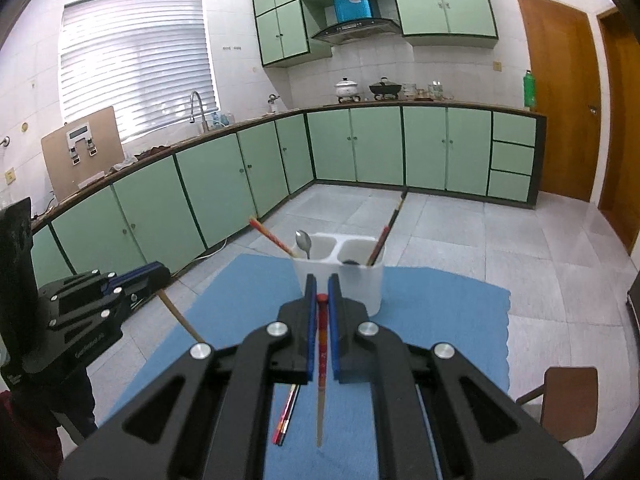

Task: Organize utensils
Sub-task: 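Lift both chopsticks and carry them over the white holder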

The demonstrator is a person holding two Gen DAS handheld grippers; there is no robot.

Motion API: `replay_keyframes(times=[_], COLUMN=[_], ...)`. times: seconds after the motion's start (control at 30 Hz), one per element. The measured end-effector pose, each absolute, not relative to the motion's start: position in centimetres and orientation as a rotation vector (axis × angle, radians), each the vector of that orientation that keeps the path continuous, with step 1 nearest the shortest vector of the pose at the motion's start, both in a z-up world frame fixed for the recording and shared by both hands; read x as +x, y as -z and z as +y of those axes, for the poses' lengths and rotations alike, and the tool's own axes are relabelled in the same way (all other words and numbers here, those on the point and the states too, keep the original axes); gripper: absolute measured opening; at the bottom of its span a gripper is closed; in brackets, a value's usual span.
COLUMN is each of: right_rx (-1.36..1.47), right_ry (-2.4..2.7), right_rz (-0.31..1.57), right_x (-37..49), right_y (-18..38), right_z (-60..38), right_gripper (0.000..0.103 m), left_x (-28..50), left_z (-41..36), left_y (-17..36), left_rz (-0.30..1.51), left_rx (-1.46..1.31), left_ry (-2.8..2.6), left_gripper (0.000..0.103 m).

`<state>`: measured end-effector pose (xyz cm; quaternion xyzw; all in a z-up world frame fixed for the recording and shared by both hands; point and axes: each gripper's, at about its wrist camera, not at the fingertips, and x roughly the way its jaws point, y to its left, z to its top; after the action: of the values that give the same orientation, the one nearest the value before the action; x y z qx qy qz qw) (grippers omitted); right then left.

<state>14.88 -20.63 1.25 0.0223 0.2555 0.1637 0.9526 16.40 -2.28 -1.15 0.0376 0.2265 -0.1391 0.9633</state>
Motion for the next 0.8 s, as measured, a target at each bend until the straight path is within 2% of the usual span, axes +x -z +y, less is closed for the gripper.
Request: replay_keyframes(times=[0.27, 0.57, 0.8], right_rx=[0.062, 0.069, 0.074], right_ry=[-0.341, -0.307, -0.262], right_rz=[0.422, 0.27, 0.261], right_x=[17.6, 24.7, 31.4], right_y=[-6.0, -12.5, -12.0], right_z=[-21.2, -21.7, -22.0], right_gripper=[0.005, 0.005, 0.005], left_x=[18.3, 24.8, 31.3], left_z=[-3.2, -4.7, -5.3], left_y=[-2.3, -8.3, -7.6], left_rz=[0.372, 0.223, 0.214], left_rx=[0.075, 0.057, 0.043], left_ry=[0.306, 0.295, 0.261], left_gripper=[0.007, 0.007, 0.007])
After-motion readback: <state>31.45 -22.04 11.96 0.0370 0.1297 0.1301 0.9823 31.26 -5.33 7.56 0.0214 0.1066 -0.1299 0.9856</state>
